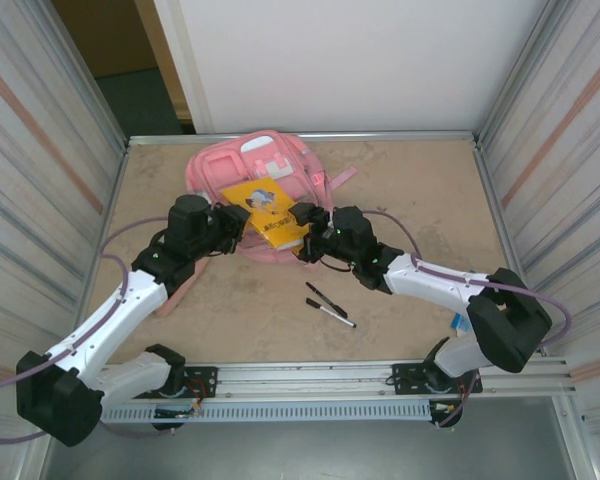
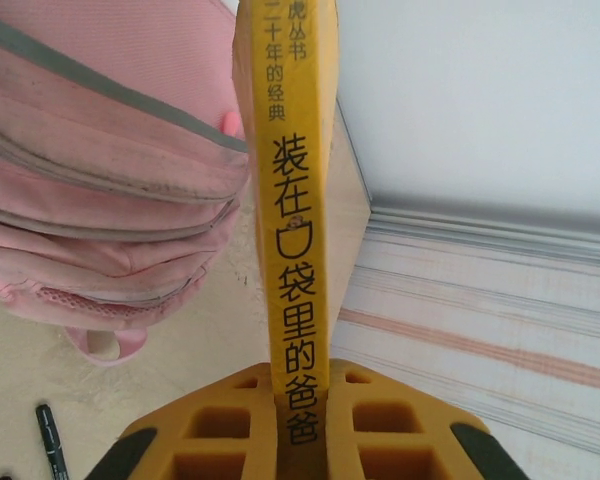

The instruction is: Pack the student bag

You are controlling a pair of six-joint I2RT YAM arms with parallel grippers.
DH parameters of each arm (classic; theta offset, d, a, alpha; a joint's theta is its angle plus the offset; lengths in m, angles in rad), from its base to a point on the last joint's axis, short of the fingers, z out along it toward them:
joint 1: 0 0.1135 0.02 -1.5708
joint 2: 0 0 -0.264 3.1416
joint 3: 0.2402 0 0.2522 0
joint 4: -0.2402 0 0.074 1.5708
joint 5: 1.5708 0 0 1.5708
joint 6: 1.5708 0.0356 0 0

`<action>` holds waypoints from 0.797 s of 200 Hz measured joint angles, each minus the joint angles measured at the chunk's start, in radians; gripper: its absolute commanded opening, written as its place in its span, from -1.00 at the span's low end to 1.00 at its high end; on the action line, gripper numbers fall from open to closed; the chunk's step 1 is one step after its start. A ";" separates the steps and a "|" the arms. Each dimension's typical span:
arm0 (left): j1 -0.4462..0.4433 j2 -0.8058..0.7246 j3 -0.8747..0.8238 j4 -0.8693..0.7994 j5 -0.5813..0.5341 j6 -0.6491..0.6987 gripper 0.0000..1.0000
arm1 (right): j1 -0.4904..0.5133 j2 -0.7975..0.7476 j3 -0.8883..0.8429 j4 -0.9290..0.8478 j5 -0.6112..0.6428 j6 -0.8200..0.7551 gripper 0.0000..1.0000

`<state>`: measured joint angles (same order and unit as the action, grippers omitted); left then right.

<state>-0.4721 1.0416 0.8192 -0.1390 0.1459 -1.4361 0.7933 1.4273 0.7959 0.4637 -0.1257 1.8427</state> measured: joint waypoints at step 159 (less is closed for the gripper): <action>0.133 -0.015 -0.129 0.040 0.163 0.288 0.26 | -0.131 -0.165 0.013 -0.249 0.048 -0.364 -1.00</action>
<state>-0.3393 1.0264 0.6907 -0.0994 0.3092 -1.1481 0.6624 1.2621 0.8085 0.2146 -0.0776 1.4788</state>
